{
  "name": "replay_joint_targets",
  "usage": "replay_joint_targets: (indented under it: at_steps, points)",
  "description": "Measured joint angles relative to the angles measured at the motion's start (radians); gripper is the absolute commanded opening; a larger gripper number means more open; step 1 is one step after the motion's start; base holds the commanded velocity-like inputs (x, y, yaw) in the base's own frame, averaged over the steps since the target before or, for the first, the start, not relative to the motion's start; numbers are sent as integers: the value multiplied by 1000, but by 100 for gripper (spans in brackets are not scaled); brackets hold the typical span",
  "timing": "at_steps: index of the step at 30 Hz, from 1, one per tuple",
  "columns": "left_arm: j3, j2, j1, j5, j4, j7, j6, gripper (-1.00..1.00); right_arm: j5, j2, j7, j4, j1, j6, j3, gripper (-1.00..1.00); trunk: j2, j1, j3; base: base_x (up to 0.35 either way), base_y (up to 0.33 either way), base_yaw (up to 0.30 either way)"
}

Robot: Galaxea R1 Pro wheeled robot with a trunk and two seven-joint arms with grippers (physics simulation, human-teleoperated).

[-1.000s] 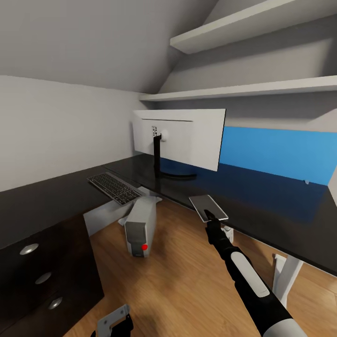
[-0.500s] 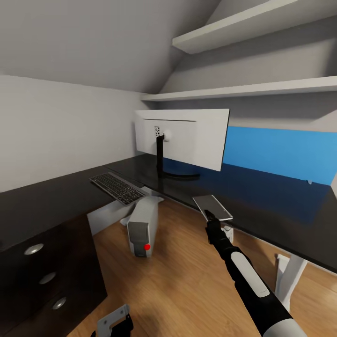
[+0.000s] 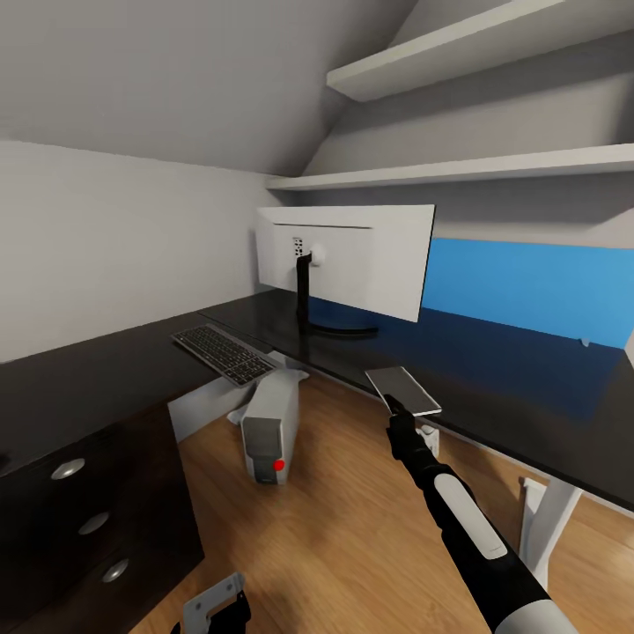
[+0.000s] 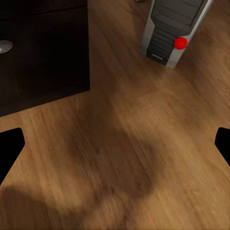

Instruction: In the bedroom, organize the workspace by keeping the computer under the desk, ensuring the monitor is on the desk, placing the keyboard on the desk next to the monitor, placing the mouse on the desk next to the keyboard, moving the folder from the swivel chair onto the desk next to the mouse, stacking the notebook on top of the folder with the pen on top of the notebook, and positioning the swivel chair next to the desk.

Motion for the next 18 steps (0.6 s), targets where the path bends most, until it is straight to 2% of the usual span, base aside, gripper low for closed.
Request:
replay_joint_targets:
  at_steps: [8, 18]
  points:
    - [-1, -1, 0, 0, 0, 0, 0, 100, 1, 0, 0, 1, 0, -1, -2, 100, 0, 0, 0, 0, 0, 0]
    - [-26, 0, 0, 1, 1, 2, 0, 100, 1, -1, 0, 1, 0, -1, -6, 100, 0, 0, 0, 0, 0, 0]
